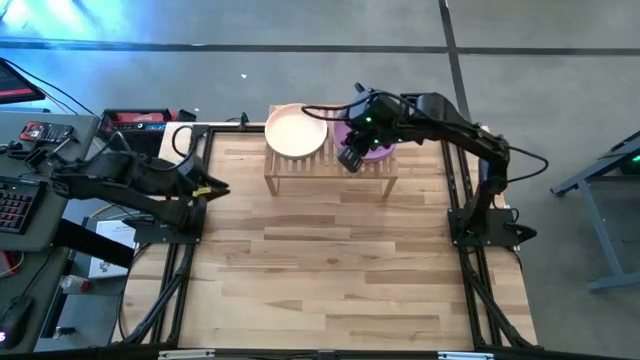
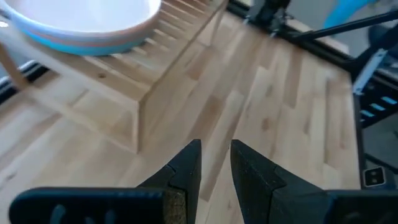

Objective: Place and stack plates onto a shelf
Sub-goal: Return to Home Position

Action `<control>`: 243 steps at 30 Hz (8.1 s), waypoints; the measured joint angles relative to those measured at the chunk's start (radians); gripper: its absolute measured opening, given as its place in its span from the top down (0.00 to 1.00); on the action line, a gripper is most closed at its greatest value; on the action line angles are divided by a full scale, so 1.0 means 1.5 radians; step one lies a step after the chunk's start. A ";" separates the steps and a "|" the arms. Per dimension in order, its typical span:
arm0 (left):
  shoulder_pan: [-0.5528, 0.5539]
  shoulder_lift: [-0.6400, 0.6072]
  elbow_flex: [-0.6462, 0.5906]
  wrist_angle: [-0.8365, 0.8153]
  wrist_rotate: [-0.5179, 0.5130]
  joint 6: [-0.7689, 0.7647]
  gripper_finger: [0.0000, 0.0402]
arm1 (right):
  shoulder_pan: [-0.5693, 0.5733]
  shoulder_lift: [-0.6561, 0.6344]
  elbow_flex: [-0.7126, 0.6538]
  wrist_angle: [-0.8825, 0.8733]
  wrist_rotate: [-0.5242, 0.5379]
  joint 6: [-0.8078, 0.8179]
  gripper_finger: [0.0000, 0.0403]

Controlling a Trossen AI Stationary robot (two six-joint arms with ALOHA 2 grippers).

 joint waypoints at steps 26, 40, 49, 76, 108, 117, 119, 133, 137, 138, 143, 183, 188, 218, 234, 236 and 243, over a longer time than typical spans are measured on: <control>0.000 -0.311 -0.460 0.502 0.053 0.156 0.81 | 0.000 -0.014 -0.001 -0.001 -0.023 0.028 0.75; 0.000 -0.356 -0.588 0.538 0.095 0.156 0.83 | -0.009 -0.036 -0.001 0.008 -0.039 0.035 0.75; 0.002 -0.351 -0.591 0.544 0.095 0.186 0.90 | -0.023 -0.061 -0.001 0.019 -0.082 0.040 0.75; 0.002 -0.345 -0.591 0.541 0.089 0.185 0.91 | 0.109 -0.435 -0.219 0.002 0.133 0.016 0.75; 0.002 -0.345 -0.591 0.542 0.089 0.184 0.91 | 0.145 -0.937 -1.152 0.662 -0.104 -0.022 0.75; 0.002 -0.345 -0.591 0.545 0.089 0.185 0.91 | 0.145 -1.049 -1.294 0.762 -0.111 -0.024 0.75; 0.002 -0.345 -0.591 0.544 0.089 0.195 0.91 | 0.145 -1.072 -1.321 0.781 -0.114 -0.024 0.75; 0.002 -0.345 -0.591 0.544 0.089 0.332 0.91 | 0.145 -1.207 -1.503 0.904 -0.140 0.014 0.75; 0.002 -0.345 -0.591 0.544 0.089 0.364 0.91 | 0.145 -1.214 -1.542 0.958 -0.141 0.028 0.75; 0.002 -0.345 -0.591 0.543 0.089 0.370 0.91 | 0.145 -1.213 -1.549 0.971 -0.142 0.028 0.75; 0.002 -0.345 -0.591 0.542 0.089 0.403 0.91 | 0.145 -1.213 -1.554 0.980 -0.143 0.021 0.75; 0.002 -0.345 -0.591 0.543 0.089 0.395 0.91 | 0.145 -1.213 -1.554 0.936 -0.134 0.035 0.75; 0.002 -0.345 -0.591 0.543 0.089 0.395 0.91 | 0.145 -1.213 -1.554 0.936 -0.134 0.035 0.75; 0.002 -0.345 -0.591 0.543 0.089 0.395 0.91 | 0.145 -1.213 -1.554 0.935 -0.133 0.035 0.75; 0.002 -0.345 -0.591 0.543 0.089 0.395 0.91 | 0.145 -1.213 -1.554 0.935 -0.133 0.035 0.75; 0.002 -0.345 -0.591 0.543 0.089 0.395 0.91 | 0.145 -1.213 -1.554 0.935 -0.133 0.035 0.75; 0.002 -0.345 -0.591 0.542 0.089 0.395 0.91 | 0.145 -1.213 -1.554 0.935 -0.133 0.035 0.75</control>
